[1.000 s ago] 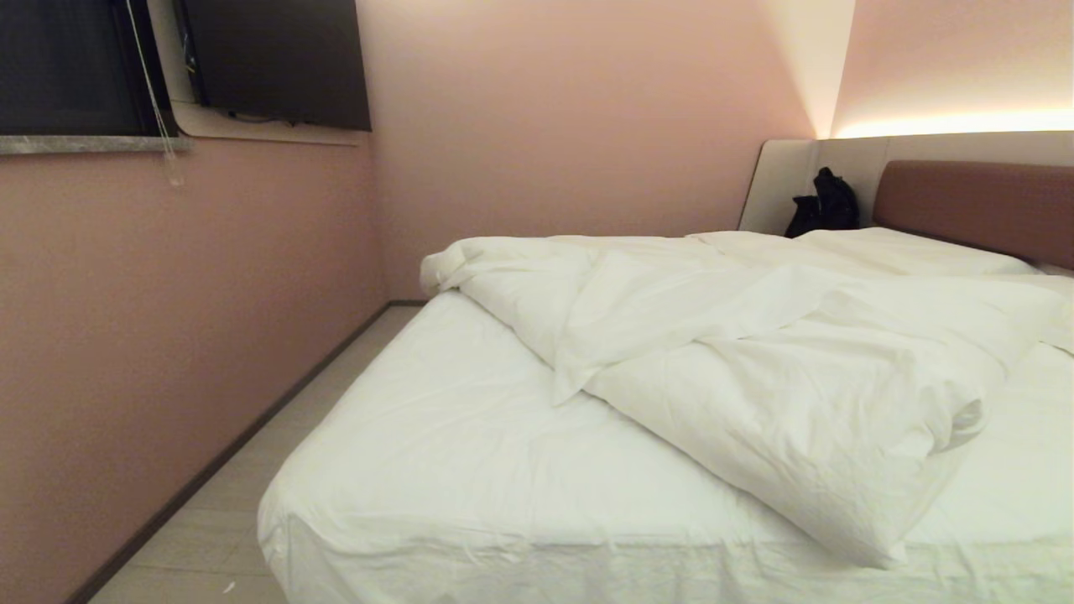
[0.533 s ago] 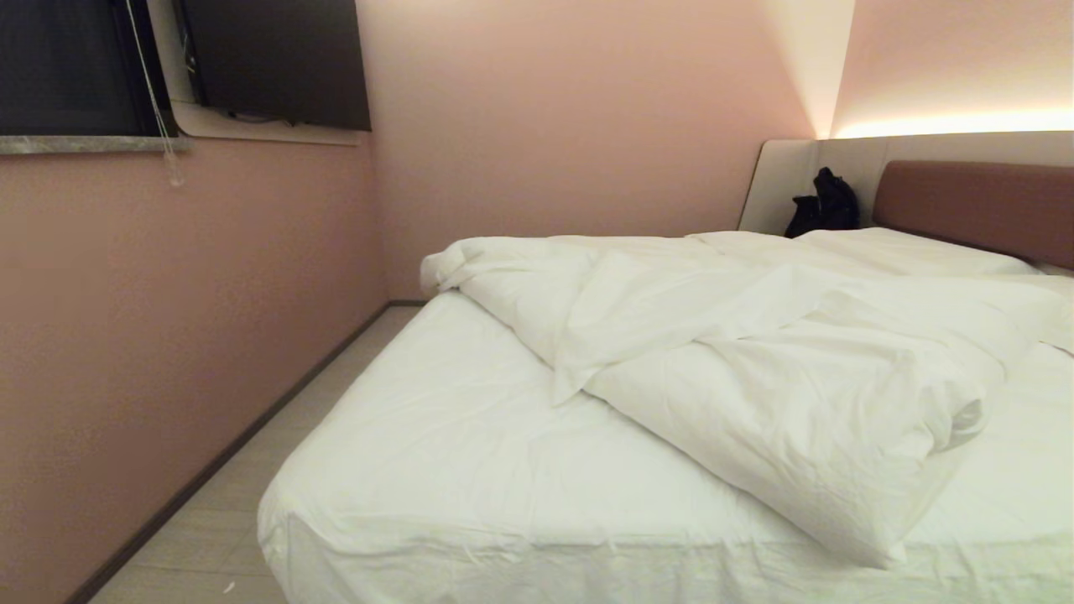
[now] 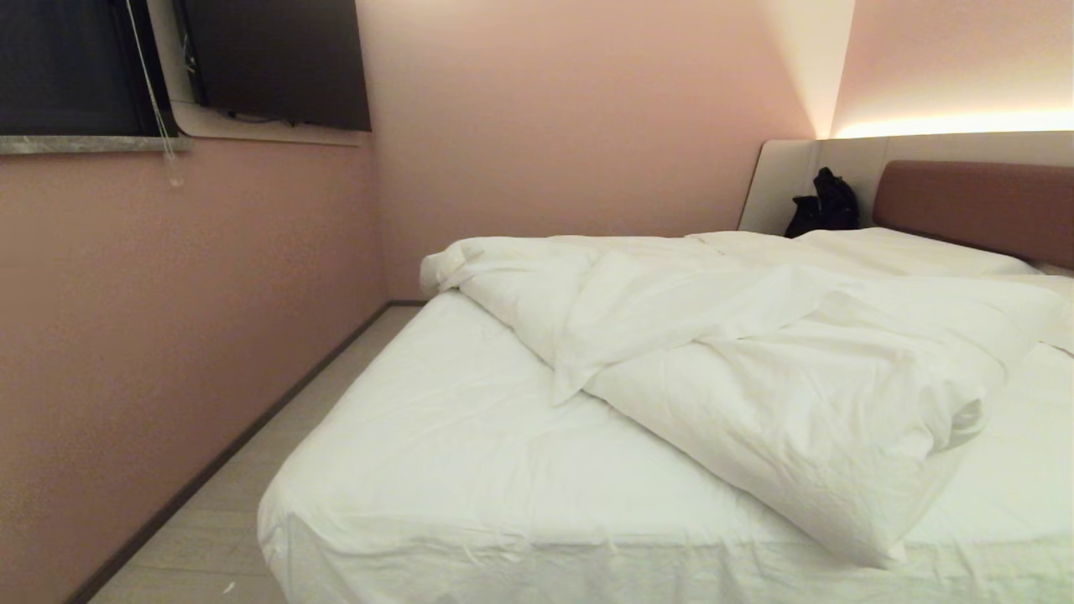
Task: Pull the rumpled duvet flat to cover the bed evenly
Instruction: Hold the folded corner of the quilt
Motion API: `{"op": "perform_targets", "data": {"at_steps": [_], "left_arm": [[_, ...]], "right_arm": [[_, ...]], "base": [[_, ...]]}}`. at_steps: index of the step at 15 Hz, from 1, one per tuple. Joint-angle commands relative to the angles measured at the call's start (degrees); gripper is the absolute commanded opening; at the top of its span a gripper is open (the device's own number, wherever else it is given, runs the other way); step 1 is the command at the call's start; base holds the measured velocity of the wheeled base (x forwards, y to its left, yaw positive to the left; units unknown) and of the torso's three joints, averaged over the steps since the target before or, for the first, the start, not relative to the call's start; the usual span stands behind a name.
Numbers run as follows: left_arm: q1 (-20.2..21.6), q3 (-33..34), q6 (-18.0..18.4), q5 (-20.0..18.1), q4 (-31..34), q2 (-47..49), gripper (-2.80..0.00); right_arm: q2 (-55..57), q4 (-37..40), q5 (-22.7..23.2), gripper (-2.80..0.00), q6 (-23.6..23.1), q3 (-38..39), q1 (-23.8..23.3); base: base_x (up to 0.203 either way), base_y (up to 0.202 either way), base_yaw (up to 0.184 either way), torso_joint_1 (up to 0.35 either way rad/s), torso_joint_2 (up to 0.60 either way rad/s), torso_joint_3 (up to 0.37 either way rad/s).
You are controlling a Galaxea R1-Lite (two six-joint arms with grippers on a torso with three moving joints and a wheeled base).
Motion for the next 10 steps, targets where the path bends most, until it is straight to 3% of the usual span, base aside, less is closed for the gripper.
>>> {"op": "perform_targets", "data": {"at_steps": [1, 6, 10], "left_arm": [[0.02, 0.00, 0.00, -0.01, 0.00, 0.01, -2.80], [0.02, 0.00, 0.00, -0.01, 0.00, 0.01, -2.80], [0.02, 0.00, 0.00, -0.01, 0.00, 0.01, -2.80]], "right_arm": [[22.38, -3.44, -1.17, -2.80, -0.49, -10.98, 1.56], [51.09, -4.80, -16.28, -2.80, -1.37, -34.70, 12.77], [68.12, -5.16, -27.47, -2.80, -7.29, -47.20, 20.16]], "base": [[0.000, 0.000, 0.000, 0.000, 0.00, 0.000], [0.000, 0.000, 0.000, 0.000, 0.00, 0.000], [0.000, 0.000, 0.000, 0.000, 0.00, 0.000]]}}
